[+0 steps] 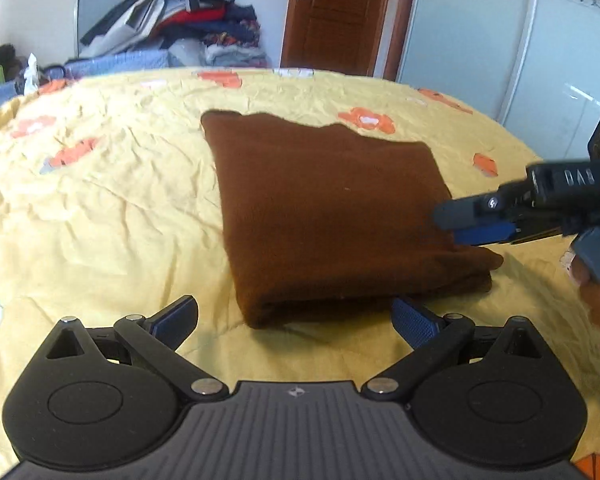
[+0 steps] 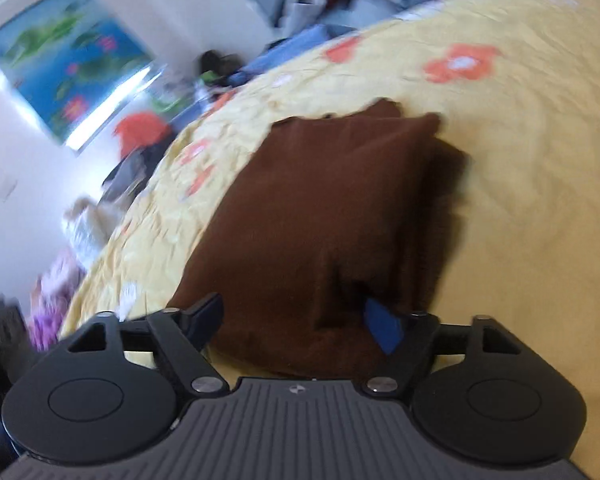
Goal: Fold small clothes
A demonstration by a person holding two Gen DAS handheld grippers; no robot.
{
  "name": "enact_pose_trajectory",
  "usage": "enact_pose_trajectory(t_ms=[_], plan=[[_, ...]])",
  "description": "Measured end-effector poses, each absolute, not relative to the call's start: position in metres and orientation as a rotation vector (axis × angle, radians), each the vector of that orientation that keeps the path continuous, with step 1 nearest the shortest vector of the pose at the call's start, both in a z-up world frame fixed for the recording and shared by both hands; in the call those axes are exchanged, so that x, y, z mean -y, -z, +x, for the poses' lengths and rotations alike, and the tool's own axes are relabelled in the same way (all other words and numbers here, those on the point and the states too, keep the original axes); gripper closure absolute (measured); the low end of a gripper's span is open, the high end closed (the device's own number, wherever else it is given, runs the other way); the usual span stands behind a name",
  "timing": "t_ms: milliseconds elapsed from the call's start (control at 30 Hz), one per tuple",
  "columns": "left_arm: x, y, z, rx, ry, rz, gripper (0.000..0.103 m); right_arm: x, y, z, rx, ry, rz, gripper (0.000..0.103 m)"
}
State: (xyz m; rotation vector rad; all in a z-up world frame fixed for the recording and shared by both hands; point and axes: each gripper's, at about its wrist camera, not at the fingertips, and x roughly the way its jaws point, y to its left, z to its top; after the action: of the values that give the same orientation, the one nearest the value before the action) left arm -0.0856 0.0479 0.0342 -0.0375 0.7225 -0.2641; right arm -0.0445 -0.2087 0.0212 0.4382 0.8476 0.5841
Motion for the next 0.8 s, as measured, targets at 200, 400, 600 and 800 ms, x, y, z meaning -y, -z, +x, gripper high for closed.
enact_pose_trajectory(t_ms=[200, 400, 600, 800], plan=[[-0.051, -0.023, -0.082, -0.748, 0.188, -0.025, 0.000, 0.224, -0.042, -0.074, -0.792, -0.575, 0.495, 0.017], [-0.045, -0.026, -0.075, -0.701, 0.100, -0.028, 0.024, 0.188, -0.053, -0.068, -0.785, -0.672, 0.440, 0.012], [-0.043, -0.025, -0.078, -0.706, 0.096, -0.025, 0.092, 0.177, -0.017, -0.048, -0.861, -0.650, 0.423, 0.012], [-0.060, -0.017, -0.086, -0.697, 0.067, -0.033, 0.097, 0.180, -0.013, -0.055, -0.845, -0.677, 0.422, 0.012]])
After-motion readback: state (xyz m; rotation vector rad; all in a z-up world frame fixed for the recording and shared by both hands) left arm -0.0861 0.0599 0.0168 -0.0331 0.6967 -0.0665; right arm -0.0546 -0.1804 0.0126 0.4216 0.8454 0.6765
